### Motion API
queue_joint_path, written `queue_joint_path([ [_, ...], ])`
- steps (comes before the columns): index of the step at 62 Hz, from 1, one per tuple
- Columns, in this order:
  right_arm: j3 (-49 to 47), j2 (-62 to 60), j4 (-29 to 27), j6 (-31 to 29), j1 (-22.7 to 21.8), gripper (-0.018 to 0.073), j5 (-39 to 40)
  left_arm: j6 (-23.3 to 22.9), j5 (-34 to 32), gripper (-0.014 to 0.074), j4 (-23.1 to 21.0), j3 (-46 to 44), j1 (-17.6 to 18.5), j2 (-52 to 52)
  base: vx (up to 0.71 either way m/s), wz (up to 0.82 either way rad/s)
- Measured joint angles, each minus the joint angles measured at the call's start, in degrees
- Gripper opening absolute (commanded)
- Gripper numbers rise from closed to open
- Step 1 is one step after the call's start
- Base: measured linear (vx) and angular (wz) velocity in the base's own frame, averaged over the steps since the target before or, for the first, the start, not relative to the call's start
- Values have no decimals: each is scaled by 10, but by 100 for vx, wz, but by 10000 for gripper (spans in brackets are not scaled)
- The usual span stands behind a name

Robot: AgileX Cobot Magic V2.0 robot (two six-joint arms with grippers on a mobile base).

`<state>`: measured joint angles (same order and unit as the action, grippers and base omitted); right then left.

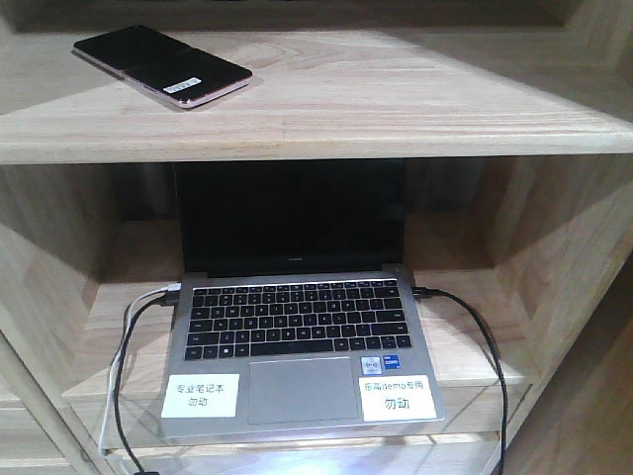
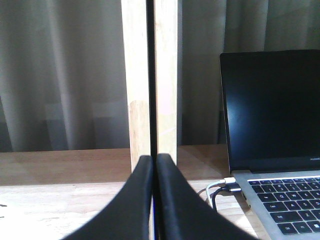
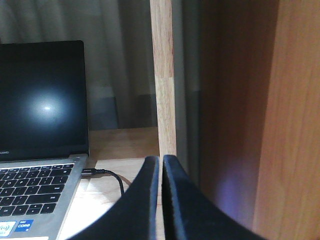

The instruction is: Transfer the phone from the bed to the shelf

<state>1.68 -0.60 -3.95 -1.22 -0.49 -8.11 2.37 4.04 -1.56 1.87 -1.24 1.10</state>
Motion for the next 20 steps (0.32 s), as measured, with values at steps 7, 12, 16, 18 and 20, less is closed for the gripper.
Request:
queue_joint_path([
  [7,0,0,0,0,0,-5,0,0,0,1,0,0,0,0,0,0],
  [12,0,0,0,0,0,-5,0,0,0,1,0,0,0,0,0,0],
  [16,0,0,0,0,0,-5,0,0,0,1,0,0,0,0,0,0],
  [18,0,0,0,0,0,-5,0,0,0,1,0,0,0,0,0,0],
  [20,0,0,0,0,0,-5,0,0,0,1,0,0,0,0,0,0],
])
